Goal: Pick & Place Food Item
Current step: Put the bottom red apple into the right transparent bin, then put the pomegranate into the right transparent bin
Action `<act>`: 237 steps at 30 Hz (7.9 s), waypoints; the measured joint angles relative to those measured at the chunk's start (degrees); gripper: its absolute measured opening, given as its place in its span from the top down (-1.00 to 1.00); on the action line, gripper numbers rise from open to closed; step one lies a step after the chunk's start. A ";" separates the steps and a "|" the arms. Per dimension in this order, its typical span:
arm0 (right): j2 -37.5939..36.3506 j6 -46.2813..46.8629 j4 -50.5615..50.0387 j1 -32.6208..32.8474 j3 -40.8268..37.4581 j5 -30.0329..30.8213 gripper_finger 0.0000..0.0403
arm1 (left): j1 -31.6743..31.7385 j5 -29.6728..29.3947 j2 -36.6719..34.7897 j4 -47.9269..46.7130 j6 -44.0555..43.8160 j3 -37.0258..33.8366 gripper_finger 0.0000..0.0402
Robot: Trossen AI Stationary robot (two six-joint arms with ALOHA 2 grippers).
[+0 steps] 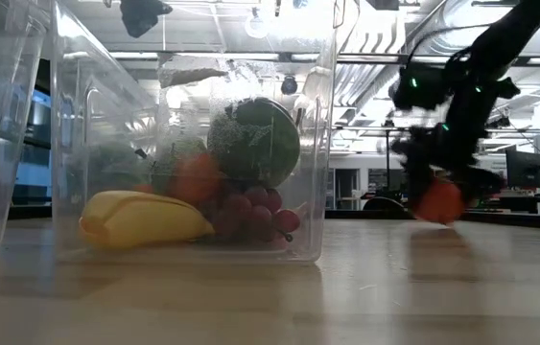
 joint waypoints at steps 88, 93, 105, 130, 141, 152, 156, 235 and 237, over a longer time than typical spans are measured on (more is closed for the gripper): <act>35.29 -13.31 -1.01 35.63 64.01 5.70 -0.65 | -12.44 -18.61 -27.29 -15.44 -9.31 -0.26 -0.40; 36.91 -10.90 3.40 35.63 64.06 8.90 -0.69 | -12.44 -13.78 -28.44 -16.02 -11.30 -0.24 -0.40; 33.56 -19.31 2.47 36.43 64.03 11.86 -0.95 | -12.44 -11.98 -28.83 -18.43 -12.93 -0.26 -0.40; 20.54 24.67 -66.96 51.82 64.01 17.03 -0.98 | -12.44 -27.63 -28.72 -14.29 -13.51 -0.26 -0.40; 20.54 46.37 -67.63 62.22 64.01 -1.65 -0.98 | -12.44 -27.80 -28.50 -14.30 -14.35 -0.26 -0.40; 20.56 69.05 -62.62 72.43 59.94 -0.01 -0.97 | -12.44 -28.44 -28.50 -12.51 -14.35 -0.26 -0.40; 20.60 71.10 -57.58 73.77 54.20 -6.60 -0.95 | -12.44 -28.19 -28.50 -12.53 -14.42 -0.26 -0.40; 11.38 -16.94 40.78 40.96 27.16 15.77 -0.85 | -12.44 -24.37 -26.56 -11.94 -19.05 -0.33 -0.40; 11.38 -18.24 40.72 40.63 27.16 15.66 -0.90 | -12.44 -24.44 -26.56 -11.94 -19.05 -0.33 -0.40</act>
